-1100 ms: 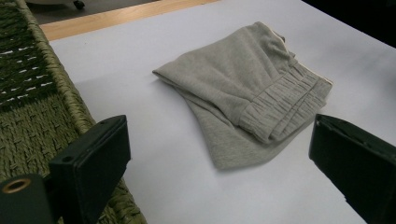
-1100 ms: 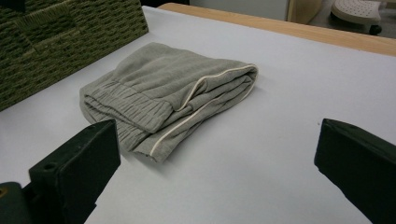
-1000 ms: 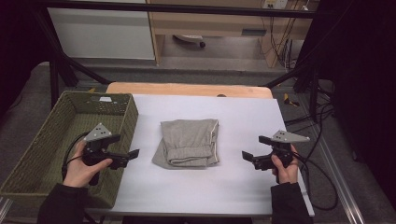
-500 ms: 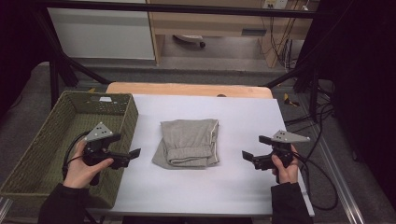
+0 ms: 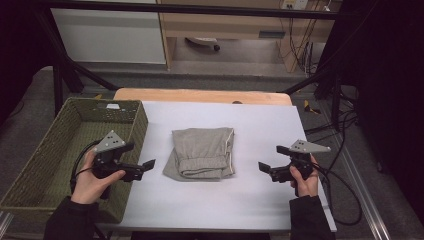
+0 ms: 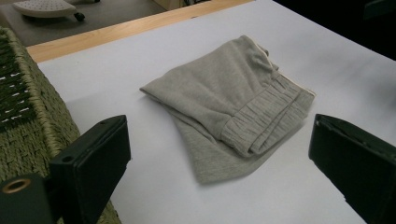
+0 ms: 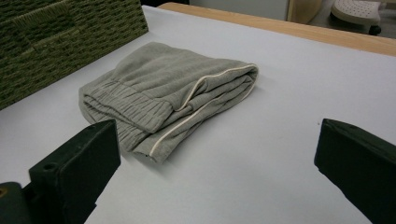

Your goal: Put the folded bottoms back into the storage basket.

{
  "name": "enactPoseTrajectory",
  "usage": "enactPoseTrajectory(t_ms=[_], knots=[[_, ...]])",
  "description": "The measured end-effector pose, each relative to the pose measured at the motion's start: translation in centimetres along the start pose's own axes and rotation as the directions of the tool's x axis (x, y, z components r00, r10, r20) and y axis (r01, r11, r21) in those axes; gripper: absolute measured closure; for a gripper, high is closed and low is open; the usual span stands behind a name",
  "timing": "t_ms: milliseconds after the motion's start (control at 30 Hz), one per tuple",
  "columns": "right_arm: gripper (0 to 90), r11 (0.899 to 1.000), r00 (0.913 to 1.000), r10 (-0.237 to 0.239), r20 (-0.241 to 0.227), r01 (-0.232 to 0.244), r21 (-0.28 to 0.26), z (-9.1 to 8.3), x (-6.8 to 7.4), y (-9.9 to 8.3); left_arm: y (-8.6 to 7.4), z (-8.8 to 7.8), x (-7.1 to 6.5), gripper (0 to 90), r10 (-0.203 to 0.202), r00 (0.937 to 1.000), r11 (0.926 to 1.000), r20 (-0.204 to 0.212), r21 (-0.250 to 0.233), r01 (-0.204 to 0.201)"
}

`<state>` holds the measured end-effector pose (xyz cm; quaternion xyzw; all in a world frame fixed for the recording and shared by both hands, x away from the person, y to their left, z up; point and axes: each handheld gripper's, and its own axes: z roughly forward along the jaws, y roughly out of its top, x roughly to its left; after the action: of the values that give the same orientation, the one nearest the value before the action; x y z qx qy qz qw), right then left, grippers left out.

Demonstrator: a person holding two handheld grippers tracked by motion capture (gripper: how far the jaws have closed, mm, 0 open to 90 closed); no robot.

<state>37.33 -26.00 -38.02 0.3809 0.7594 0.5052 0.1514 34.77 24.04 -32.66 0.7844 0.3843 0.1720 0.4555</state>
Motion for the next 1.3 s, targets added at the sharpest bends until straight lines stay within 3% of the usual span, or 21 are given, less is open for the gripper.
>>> enactPoseTrajectory(t_ms=[367, 933, 1300], knots=[[0.9, 1.000, 1.0000, -0.002, 0.000, 0.002, 0.002, 0.0, 0.0, 0.0, 0.6, 0.5, -1.6, 5.0, 0.015, 0.9998, 0.9998, 0.009, -0.010, -0.015], [0.9, 1.000, 1.0000, 0.004, -0.002, -0.004, -0.001, 0.0, 0.0, 0.0, 0.0, 3.9, -3.4, 4.6, 0.027, 0.9992, 0.9976, 0.028, 0.063, -0.029], [0.9, 1.000, 1.0000, 0.007, -0.003, -0.007, 0.009, 0.2, -0.2, -0.3, -0.5, 5.8, -4.2, 4.7, 0.013, 0.9992, 0.9958, 0.039, 0.090, -0.017]])
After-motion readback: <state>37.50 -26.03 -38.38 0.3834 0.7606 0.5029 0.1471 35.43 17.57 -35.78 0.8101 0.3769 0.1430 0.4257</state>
